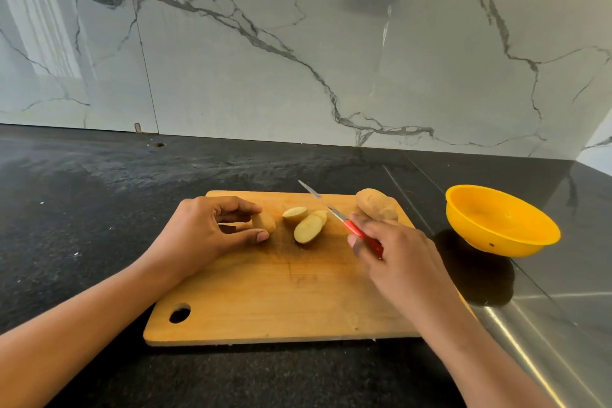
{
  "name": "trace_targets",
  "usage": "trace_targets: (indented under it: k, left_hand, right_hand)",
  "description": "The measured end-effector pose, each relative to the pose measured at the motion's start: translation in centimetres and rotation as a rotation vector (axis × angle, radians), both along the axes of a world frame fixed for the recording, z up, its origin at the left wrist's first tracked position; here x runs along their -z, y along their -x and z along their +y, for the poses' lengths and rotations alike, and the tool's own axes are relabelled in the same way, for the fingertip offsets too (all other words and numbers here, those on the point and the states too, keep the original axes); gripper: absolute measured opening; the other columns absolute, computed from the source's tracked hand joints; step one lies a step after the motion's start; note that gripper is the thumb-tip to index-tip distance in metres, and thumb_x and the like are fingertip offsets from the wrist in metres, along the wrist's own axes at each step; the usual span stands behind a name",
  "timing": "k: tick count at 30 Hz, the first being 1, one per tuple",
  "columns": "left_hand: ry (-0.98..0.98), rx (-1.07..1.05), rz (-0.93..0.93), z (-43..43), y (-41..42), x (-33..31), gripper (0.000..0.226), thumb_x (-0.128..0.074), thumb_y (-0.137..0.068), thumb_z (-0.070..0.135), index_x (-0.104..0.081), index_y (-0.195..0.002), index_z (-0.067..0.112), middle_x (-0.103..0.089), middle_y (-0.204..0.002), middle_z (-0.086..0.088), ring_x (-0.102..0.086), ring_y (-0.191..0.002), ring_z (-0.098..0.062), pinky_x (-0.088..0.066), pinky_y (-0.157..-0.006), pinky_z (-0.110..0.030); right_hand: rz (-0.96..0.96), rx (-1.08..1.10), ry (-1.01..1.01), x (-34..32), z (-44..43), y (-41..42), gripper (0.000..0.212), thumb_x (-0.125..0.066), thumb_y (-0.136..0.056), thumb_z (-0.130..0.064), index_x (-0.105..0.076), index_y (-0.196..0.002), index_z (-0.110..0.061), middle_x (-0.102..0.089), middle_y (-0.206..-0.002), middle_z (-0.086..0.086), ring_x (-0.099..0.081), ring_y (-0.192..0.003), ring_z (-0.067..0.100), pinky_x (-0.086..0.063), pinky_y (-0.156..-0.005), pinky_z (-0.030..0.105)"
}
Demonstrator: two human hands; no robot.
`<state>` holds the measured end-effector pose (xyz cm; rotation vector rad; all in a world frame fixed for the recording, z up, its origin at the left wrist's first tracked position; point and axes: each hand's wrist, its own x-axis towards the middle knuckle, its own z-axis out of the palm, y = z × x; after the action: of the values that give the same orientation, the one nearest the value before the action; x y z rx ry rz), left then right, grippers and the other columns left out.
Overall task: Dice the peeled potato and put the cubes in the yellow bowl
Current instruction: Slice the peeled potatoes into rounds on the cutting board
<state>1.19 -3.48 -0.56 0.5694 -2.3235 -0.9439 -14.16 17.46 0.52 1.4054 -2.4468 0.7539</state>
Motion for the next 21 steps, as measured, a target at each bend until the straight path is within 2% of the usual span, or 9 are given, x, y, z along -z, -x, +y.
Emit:
trace_targets:
  k: [2, 5, 7, 9, 12, 14, 15, 18, 21]
  left_hand:
    - [0.037, 0.009, -0.011, 0.2, 0.0, -0.1, 0.046, -0.072, -0.056, 0.051, -0.066, -0.100, 0.039, -0.064, -0.099, 0.024, -0.059, -0.089, 0.017, -0.044, -0.072, 0.000]
    - [0.104, -0.005, -0.003, 0.6, 0.0, -0.6, 0.050, -0.066, -0.059, 0.056, -0.061, -0.106, 0.042, -0.060, -0.110, 0.023, -0.061, -0.090, 0.009, -0.046, -0.071, -0.003]
    - [0.200, -0.019, 0.045, 0.9, 0.5, -1.7, 0.050, -0.062, -0.067, 0.053, -0.057, -0.116, 0.041, -0.053, -0.121, 0.022, -0.056, -0.103, -0.001, -0.045, -0.079, -0.010]
    - [0.306, 0.060, 0.028, 1.3, 1.8, -3.7, 0.048, -0.060, -0.077, 0.045, -0.048, -0.123, 0.044, -0.045, -0.131, 0.023, -0.045, -0.116, -0.001, -0.039, -0.090, -0.019]
    - [0.459, 0.350, -0.271, 1.3, 5.2, -7.0, 0.046, -0.061, -0.086, 0.033, -0.044, -0.128, 0.045, -0.045, -0.127, 0.024, -0.038, -0.121, 0.003, -0.023, -0.107, -0.028]
    - [0.502, 0.522, -0.457, 1.0, 7.4, -7.7, 0.036, -0.061, -0.089, 0.028, -0.056, -0.123, 0.037, -0.051, -0.114, 0.030, -0.046, -0.116, 0.004, -0.005, -0.114, -0.031]
    - [0.486, 0.563, -0.493, 0.9, 8.2, -7.6, 0.029, -0.061, -0.089, 0.024, -0.062, -0.117, 0.034, -0.055, -0.108, 0.031, -0.051, -0.112, 0.004, -0.002, -0.115, -0.032]
    - [0.412, 0.572, -0.437, 0.6, 9.1, -7.0, 0.021, -0.063, -0.088, 0.019, -0.070, -0.102, 0.033, -0.068, -0.105, 0.019, -0.058, -0.106, -0.002, -0.014, -0.116, -0.034]
    - [0.272, 0.548, -0.337, 0.2, 8.2, -6.6, 0.020, -0.065, -0.086, 0.018, -0.069, -0.094, 0.036, -0.071, -0.098, 0.018, -0.061, -0.101, -0.003, -0.028, -0.106, -0.017]
  right_hand:
    - [-0.153, -0.023, 0.062, 0.3, 0.5, 1.0, 0.042, -0.050, -0.095, -0.041, -0.052, -0.135, -0.029, -0.063, -0.120, -0.015, -0.056, -0.100, 0.000, -0.036, -0.070, 0.003]
    - [-0.340, -0.056, 0.075, 0.6, 0.4, 1.5, 0.037, -0.054, -0.094, -0.038, -0.058, -0.130, -0.027, -0.059, -0.091, -0.021, -0.054, -0.079, -0.005, -0.038, -0.062, 0.003]
    - [-0.364, -0.076, 0.076, 0.6, 0.4, 1.8, 0.036, -0.054, -0.094, -0.036, -0.059, -0.129, -0.027, -0.057, -0.086, -0.021, -0.053, -0.075, -0.005, -0.039, -0.061, 0.004]
    - [-0.364, -0.089, 0.074, 0.4, 0.5, 1.9, 0.036, -0.055, -0.094, -0.036, -0.061, -0.128, -0.027, -0.062, -0.091, -0.017, -0.051, -0.076, -0.006, -0.038, -0.060, 0.005]
    - [-0.346, -0.096, 0.062, 0.2, 0.8, 2.0, 0.034, -0.057, -0.093, -0.037, -0.062, -0.126, -0.029, -0.065, -0.097, -0.017, -0.051, -0.076, -0.006, -0.036, -0.062, 0.007]
    - [-0.359, -0.098, 0.069, 0.1, 1.0, 2.1, 0.031, -0.058, -0.092, -0.037, -0.065, -0.121, -0.028, -0.066, -0.098, -0.021, -0.053, -0.075, -0.005, -0.037, -0.063, 0.008]
    - [-0.380, -0.101, 0.075, 0.1, 1.1, 2.2, 0.029, -0.058, -0.092, -0.037, -0.068, -0.118, -0.027, -0.066, -0.096, -0.024, -0.055, -0.076, -0.006, -0.038, -0.063, 0.009]
    - [-0.443, -0.122, 0.058, 0.1, 1.4, 2.5, 0.027, -0.058, -0.092, -0.038, -0.068, -0.116, -0.030, -0.061, -0.075, -0.025, -0.058, -0.077, -0.004, -0.041, -0.061, 0.009]
    - [-0.490, -0.140, 0.066, 0.1, 1.4, 2.9, 0.028, -0.058, -0.092, -0.039, -0.066, -0.118, -0.034, -0.063, -0.070, -0.017, -0.060, -0.082, 0.000, -0.043, -0.065, 0.008]
